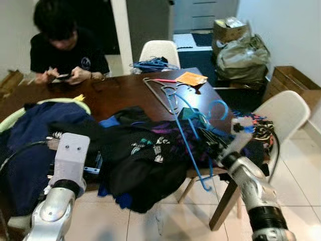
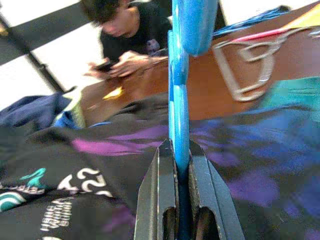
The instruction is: Hang hanger
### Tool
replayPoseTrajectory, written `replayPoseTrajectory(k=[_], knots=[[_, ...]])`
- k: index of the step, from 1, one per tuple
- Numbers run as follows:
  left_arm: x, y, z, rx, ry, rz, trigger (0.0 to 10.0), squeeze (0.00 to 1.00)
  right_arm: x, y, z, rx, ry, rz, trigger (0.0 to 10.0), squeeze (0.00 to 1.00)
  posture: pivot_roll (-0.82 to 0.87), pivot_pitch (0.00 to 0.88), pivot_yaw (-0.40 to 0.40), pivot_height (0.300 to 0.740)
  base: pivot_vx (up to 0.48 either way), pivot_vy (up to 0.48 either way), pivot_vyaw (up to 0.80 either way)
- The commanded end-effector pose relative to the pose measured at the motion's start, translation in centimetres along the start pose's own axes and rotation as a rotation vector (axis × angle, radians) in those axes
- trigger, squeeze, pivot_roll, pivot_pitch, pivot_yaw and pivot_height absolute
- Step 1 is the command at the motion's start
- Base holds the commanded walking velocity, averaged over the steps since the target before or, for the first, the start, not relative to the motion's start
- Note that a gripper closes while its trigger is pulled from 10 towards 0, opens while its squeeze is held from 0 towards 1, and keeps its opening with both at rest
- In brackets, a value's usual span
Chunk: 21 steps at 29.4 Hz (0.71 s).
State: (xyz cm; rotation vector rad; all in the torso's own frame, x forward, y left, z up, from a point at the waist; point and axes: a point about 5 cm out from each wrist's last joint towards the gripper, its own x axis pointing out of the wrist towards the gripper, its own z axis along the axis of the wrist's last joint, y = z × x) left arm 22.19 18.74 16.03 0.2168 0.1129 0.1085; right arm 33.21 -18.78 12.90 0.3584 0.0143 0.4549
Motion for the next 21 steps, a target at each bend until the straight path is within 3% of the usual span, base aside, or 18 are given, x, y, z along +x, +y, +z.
replayPoseTrajectory(k=[1,3,7,8,10,11,14,21], knots=[[-0.4,-0.2,-0.3,-0.106,0.001,-0.002,10.0,0.00,0.0,-0.1,-0.4,0.014,0.012,-0.013,10.0,0.00,0.06,0.000,0.014,0.731,0.000,0.000,0.00],[-0.4,-0.2,-0.3,-0.106,0.001,-0.002,10.0,0.00,0.0,-0.1,-0.4,0.014,0.012,-0.013,10.0,0.00,0.06,0.000,0.014,0.731,0.000,0.000,0.00],[-0.7,0.0,-1.2,-0.518,-0.005,0.009,10.0,0.00,0.0,-0.1,-0.3,0.015,0.007,-0.009,10.0,0.00,0.05,0.000,0.013,0.731,0.000,0.000,0.00],[-0.7,0.0,-1.2,-0.518,-0.005,0.009,10.0,0.00,0.0,-0.1,-0.3,0.015,0.007,-0.009,10.0,0.00,0.05,0.000,0.013,0.731,0.000,0.000,0.00],[-0.8,0.1,-1.0,-0.625,-0.040,0.012,10.0,0.00,-0.1,-0.1,-0.3,0.017,0.005,-0.009,10.0,0.00,0.05,0.000,0.013,0.731,0.000,0.000,0.00],[-0.8,0.1,-1.0,-0.625,-0.040,0.012,10.0,0.00,-0.1,-0.1,-0.3,0.017,0.005,-0.009,10.0,0.00,0.05,0.000,0.013,0.731,0.000,0.000,0.00],[-0.6,1.5,-1.9,-0.808,-0.069,0.080,10.0,0.00,-0.1,-0.1,-0.3,0.021,0.002,-0.008,10.0,0.00,0.05,0.000,0.017,0.731,0.000,0.000,0.00],[-0.8,3.3,-4.6,-0.954,-0.022,0.196,10.0,0.00,-0.1,-0.1,-0.3,0.026,0.000,-0.009,10.0,0.00,0.05,0.000,0.016,0.731,0.000,0.000,0.00]])
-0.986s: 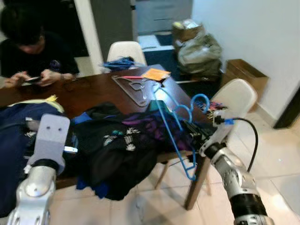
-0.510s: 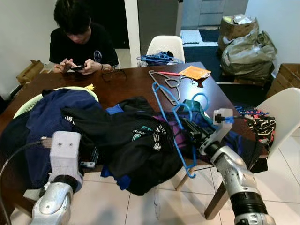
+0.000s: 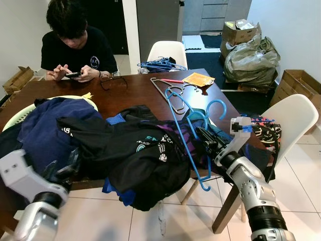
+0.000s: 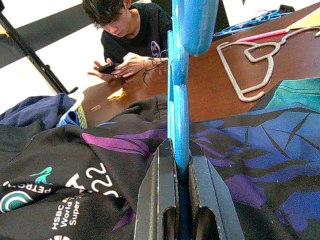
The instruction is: Hang hanger
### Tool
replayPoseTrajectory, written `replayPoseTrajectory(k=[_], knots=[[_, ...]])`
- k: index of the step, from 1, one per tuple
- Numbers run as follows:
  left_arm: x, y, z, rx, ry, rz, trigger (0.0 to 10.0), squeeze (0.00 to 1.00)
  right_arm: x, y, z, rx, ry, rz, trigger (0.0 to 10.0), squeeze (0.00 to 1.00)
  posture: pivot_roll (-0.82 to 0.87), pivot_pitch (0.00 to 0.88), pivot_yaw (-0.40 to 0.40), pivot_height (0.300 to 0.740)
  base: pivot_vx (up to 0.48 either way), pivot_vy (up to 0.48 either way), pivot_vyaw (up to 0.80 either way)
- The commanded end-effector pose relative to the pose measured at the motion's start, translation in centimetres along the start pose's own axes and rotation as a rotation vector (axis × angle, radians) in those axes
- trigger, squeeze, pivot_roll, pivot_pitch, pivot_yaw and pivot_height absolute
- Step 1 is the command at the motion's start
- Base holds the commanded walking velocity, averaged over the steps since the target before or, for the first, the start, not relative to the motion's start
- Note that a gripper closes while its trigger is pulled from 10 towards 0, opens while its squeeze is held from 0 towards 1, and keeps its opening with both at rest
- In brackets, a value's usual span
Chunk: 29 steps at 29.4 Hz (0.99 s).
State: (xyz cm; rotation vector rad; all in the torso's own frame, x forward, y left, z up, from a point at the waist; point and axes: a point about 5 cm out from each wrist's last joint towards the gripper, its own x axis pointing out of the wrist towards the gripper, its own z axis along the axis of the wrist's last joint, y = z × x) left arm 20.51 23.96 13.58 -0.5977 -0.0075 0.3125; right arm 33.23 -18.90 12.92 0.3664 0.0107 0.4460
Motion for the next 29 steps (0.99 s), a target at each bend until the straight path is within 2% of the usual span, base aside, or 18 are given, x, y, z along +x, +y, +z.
replayPoseTrajectory(k=[1,2,7,11,13,19,24,29], knots=[[-0.2,-0.2,-1.6,-0.124,0.025,0.036,10.0,0.00,-0.1,0.0,-0.4,0.019,0.006,-0.002,10.0,0.00,0.05,0.000,0.016,0.731,0.000,0.000,0.00],[-0.1,0.3,-2.0,-0.154,0.048,0.050,10.0,0.00,-0.1,0.0,-0.4,0.020,0.007,-0.001,10.0,0.00,0.05,0.000,0.017,0.731,0.000,0.000,0.00],[0.7,0.6,-2.0,-0.219,0.070,0.022,10.0,0.00,-0.1,0.0,-0.4,0.021,0.006,-0.002,10.0,0.00,0.04,0.000,0.018,0.731,0.000,0.000,0.00],[1.4,-0.4,-1.7,-0.247,0.097,-0.081,10.0,0.00,-0.2,0.0,-0.4,0.021,0.003,-0.005,10.0,0.00,0.04,0.000,0.019,0.731,0.000,0.000,0.00],[1.6,-0.9,-1.8,-0.253,0.111,-0.126,10.0,0.00,-0.2,-0.1,-0.4,0.021,0.001,-0.007,10.0,0.00,0.04,0.000,0.019,0.731,0.000,0.000,0.00],[1.7,-1.4,-2.1,-0.247,0.135,-0.158,10.0,0.00,-0.3,-0.1,-0.4,0.023,-0.002,-0.011,10.0,0.00,0.03,0.000,0.020,0.731,0.000,0.000,0.00],[1.8,-1.0,-3.0,-0.257,0.211,-0.154,10.0,0.00,-0.4,-0.2,-0.3,0.023,-0.004,-0.014,10.0,0.00,0.03,0.000,0.021,0.731,0.000,0.000,0.00],[2.0,-0.6,-3.3,-0.266,0.237,-0.146,10.0,0.00,-0.4,-0.2,-0.3,0.026,-0.006,-0.018,10.0,0.00,0.03,0.000,0.024,0.731,0.000,0.000,0.00]])
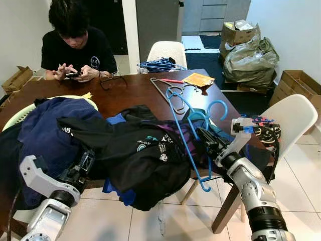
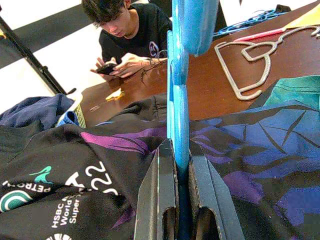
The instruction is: Hang hanger
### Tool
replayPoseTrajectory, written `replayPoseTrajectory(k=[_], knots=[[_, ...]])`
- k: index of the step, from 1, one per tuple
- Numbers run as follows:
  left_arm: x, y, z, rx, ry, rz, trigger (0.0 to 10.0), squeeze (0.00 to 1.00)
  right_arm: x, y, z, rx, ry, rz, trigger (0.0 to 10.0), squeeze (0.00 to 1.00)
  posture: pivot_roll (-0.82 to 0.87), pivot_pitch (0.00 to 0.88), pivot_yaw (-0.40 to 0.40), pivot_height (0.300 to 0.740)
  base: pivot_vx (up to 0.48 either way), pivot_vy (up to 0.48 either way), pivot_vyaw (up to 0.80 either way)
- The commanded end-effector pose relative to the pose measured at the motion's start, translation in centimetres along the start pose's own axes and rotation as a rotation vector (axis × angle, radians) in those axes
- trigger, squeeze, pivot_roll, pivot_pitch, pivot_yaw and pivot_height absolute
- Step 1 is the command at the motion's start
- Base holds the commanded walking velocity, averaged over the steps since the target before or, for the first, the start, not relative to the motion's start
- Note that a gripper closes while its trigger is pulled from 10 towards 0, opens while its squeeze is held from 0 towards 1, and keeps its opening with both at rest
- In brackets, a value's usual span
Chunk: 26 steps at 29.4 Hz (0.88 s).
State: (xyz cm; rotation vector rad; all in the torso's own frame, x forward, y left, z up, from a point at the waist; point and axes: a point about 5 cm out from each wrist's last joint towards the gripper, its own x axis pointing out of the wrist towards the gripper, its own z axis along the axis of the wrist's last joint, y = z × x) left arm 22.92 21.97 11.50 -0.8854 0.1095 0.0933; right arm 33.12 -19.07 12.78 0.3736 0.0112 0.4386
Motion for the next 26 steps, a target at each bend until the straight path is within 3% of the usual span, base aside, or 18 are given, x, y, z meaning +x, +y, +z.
replayPoseTrajectory(k=[1,8,9,11,12,13,15,26], knots=[[0.1,0.6,-0.1,-0.010,0.024,0.012,10.0,0.00,-0.2,-0.1,-0.2,0.019,-0.005,-0.012,10.0,0.00,0.03,0.000,0.024,0.731,0.000,0.000,0.00],[1.0,0.5,-0.2,0.001,0.067,-0.020,10.0,0.00,-0.2,-0.1,-0.2,0.020,-0.009,-0.016,10.0,0.00,0.02,0.000,0.027,0.731,0.000,0.000,0.00],[1.1,0.5,-0.2,0.001,0.069,-0.019,4.5,0.00,-0.2,-0.1,-0.2,0.021,-0.010,-0.018,10.0,0.00,0.02,0.000,0.030,0.731,0.000,0.000,0.00],[1.2,0.5,-0.2,0.003,0.071,-0.019,4.2,0.00,-0.3,-0.1,-0.2,0.021,-0.012,-0.019,10.0,0.00,0.02,0.000,0.031,0.731,0.000,0.000,0.00],[1.2,0.5,-0.2,0.003,0.072,-0.018,3.0,0.00,-0.3,-0.1,-0.2,0.021,-0.013,-0.020,10.0,0.00,0.02,0.000,0.033,0.731,0.000,0.000,0.00],[1.2,0.5,-0.2,0.003,0.072,-0.018,3.0,0.00,-0.3,-0.1,-0.2,0.021,-0.013,-0.020,10.0,0.00,0.02,0.000,0.033,0.731,0.000,0.000,0.00],[1.4,0.5,-0.1,0.000,0.072,-0.020,0.0,0.00,-0.3,-0.1,-0.2,0.022,-0.015,-0.022,10.0,0.00,0.02,0.000,0.032,0.731,0.000,0.000,0.00],[1.6,0.4,1.0,0.015,0.047,-0.021,0.0,0.00,-0.3,-0.1,-0.2,0.022,-0.019,-0.025,10.0,0.00,0.02,0.000,0.033,0.731,0.000,0.000,0.00]])
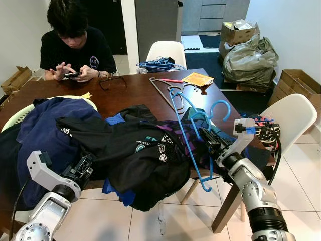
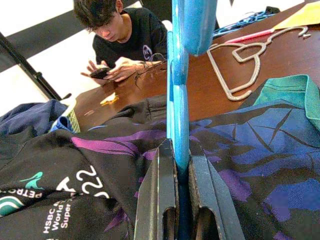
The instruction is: Hang hanger
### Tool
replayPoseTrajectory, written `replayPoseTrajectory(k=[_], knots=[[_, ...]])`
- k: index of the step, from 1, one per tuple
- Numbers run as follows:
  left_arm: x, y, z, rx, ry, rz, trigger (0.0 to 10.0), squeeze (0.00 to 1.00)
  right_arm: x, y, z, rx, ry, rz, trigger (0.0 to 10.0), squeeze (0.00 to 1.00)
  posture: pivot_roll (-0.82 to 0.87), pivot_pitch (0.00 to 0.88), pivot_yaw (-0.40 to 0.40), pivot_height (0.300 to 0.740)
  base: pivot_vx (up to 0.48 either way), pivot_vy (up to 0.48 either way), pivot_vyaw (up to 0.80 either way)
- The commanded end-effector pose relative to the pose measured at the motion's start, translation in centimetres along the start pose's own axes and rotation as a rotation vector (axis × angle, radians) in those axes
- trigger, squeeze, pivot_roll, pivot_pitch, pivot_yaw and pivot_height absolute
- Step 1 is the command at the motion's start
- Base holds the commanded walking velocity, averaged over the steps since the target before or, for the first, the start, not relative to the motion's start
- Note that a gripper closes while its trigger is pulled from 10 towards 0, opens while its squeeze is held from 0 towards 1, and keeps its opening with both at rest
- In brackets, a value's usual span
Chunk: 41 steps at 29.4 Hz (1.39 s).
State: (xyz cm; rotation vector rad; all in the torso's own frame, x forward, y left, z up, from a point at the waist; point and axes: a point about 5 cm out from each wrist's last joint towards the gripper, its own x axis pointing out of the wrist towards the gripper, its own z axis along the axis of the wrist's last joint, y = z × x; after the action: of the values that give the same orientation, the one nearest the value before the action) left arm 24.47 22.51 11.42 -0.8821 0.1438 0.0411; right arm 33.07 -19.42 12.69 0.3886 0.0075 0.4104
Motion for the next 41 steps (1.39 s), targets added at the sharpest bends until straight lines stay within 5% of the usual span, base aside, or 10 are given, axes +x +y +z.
replayPoseTrajectory(k=[1,7,9,14,20,29,35,37,38,41], knots=[[0.0,0.2,0.5,0.008,-0.004,0.010,0.0,0.00,-0.1,0.2,-0.2,0.009,-0.007,0.001,10.0,0.00,0.02,0.000,0.033,0.731,0.000,0.000,0.00],[0.9,-2.8,2.8,0.104,-0.075,-0.076,0.0,0.00,0.0,0.1,-0.2,0.011,-0.008,-0.002,10.0,0.00,0.02,0.000,0.033,0.731,0.000,0.000,0.00],[1.5,-9.0,4.1,0.358,-0.093,-0.301,0.0,0.00,0.0,0.1,-0.3,0.010,-0.008,-0.003,10.0,0.00,0.02,0.000,0.034,0.731,0.000,0.000,0.00],[1.7,-15.0,3.5,0.515,-0.083,-0.527,0.0,0.00,0.1,0.2,-0.3,0.012,-0.009,-0.004,10.0,0.00,0.02,0.000,0.034,0.731,0.000,0.000,0.00],[2.5,-17.2,2.1,0.627,-0.049,-0.622,1.3,0.00,0.2,0.2,-0.4,0.014,-0.007,-0.002,10.0,0.00,0.02,0.000,0.033,0.731,0.000,0.000,0.00],[3.4,-17.5,0.2,0.783,-0.009,-0.627,2.8,0.00,0.0,0.2,-0.5,0.015,-0.005,-0.007,10.0,0.00,0.01,0.000,0.034,0.731,0.000,0.000,0.00],[5.0,-15.0,2.7,0.933,-0.080,-0.393,3.0,0.00,-0.1,0.1,-0.5,0.017,-0.005,-0.013,10.0,0.00,0.01,0.000,0.035,0.731,0.000,0.000,0.00],[5.8,-12.4,5.1,1.011,-0.128,-0.203,4.9,0.00,-0.2,0.0,-0.5,0.020,-0.006,-0.016,10.0,0.00,0.01,0.000,0.035,0.731,0.000,0.000,0.00],[6.0,-11.2,6.1,1.084,-0.145,-0.110,10.0,0.00,-0.2,0.0,-0.4,0.021,-0.006,-0.016,10.0,0.00,0.01,0.000,0.035,0.731,0.000,0.000,0.00],[6.0,-9.9,7.0,1.179,-0.161,-0.033,10.0,0.00,-0.2,0.0,-0.4,0.023,-0.006,-0.016,10.0,0.00,0.01,0.000,0.034,0.731,0.000,0.000,0.00]])
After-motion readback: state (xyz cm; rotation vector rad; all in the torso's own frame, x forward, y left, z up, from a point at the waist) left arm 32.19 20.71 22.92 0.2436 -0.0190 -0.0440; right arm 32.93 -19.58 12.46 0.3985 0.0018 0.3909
